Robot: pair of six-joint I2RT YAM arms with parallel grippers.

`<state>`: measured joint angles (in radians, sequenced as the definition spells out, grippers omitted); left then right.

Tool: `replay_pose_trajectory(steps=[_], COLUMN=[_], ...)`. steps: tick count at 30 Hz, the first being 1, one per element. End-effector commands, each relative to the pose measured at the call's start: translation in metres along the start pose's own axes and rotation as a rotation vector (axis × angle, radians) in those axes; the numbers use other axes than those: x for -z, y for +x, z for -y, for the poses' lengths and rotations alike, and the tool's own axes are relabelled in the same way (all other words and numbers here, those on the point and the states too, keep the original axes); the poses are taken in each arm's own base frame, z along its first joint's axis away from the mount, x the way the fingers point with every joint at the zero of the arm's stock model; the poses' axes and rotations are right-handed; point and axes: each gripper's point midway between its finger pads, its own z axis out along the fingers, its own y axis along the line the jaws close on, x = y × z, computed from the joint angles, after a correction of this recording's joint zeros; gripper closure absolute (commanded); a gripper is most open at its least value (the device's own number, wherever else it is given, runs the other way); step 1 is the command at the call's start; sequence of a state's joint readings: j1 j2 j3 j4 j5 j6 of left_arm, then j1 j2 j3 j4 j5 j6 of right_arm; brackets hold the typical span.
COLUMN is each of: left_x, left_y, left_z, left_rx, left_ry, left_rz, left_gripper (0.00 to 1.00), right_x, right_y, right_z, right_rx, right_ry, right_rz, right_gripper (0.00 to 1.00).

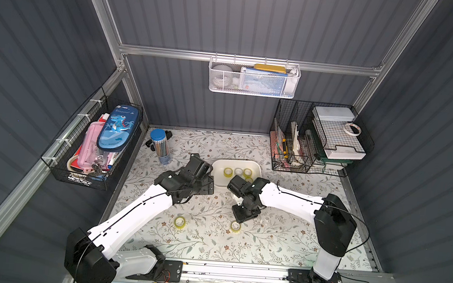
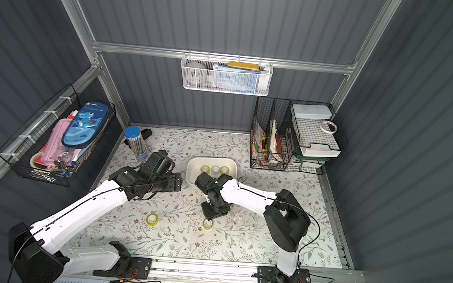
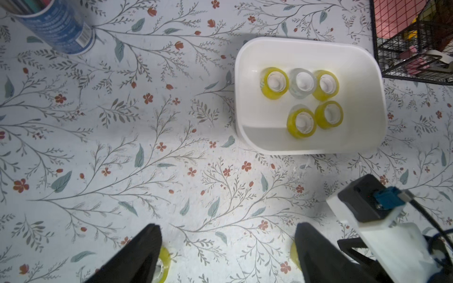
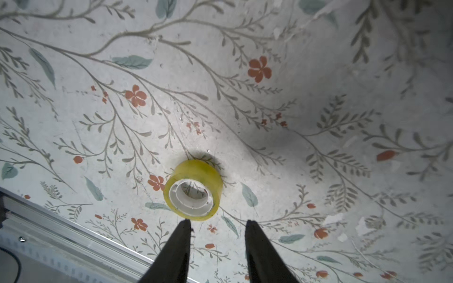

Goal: Put the transparent tape into the storage box
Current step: Pick up the tape at the center of the board, then place the tape in the storage box.

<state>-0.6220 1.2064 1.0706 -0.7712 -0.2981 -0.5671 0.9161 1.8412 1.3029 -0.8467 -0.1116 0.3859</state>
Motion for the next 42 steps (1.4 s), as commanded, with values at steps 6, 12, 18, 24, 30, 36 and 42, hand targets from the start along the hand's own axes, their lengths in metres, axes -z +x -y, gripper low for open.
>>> replay_pose_trajectory(steps=[6, 12, 18, 24, 30, 36, 42], left_x=[0.008, 0.009, 0.007, 0.006, 0.014, 0.009, 0.004], left_y=[0.019, 0.021, 0.024, 0.021, 0.014, 0.006, -0.01], left_z=[-0.02, -0.025, -0.026, -0.029, -0.032, -0.026, -0.018], left_rx=[0.082, 0.087, 0.089, 0.094, 0.092, 0.034, -0.025], left_ry=[-0.046, -0.06, -0.07, -0.086, -0.088, -0.105, -0.127], left_rz=[-0.02, -0.018, -0.025, -0.006, 0.032, 0.015, 0.007], left_gripper=[0.05, 0.03, 0.03, 0.02, 0.01, 0.01, 0.01], right_x=[-0.027, -0.04, -0.045, -0.027, 0.047, 0.114, 0.117], right_y=[0.007, 0.008, 0.009, 0.012, -0.017, -0.073, -0.132], right_z=[0.003, 0.004, 0.003, 0.011, 0.012, 0.015, 0.02], right_rx=[-0.011, -0.014, -0.004, 0.007, 0.016, 0.014, 0.017], right_ry=[0.034, 0.033, 0.041, 0.086, 0.096, 0.059, 0.053], right_rz=[-0.001, -0.01, -0.021, -0.018, 0.103, 0.23, 0.268], right_gripper=[0.59, 0.59, 0.66, 1.0, 1.0, 1.0, 1.0])
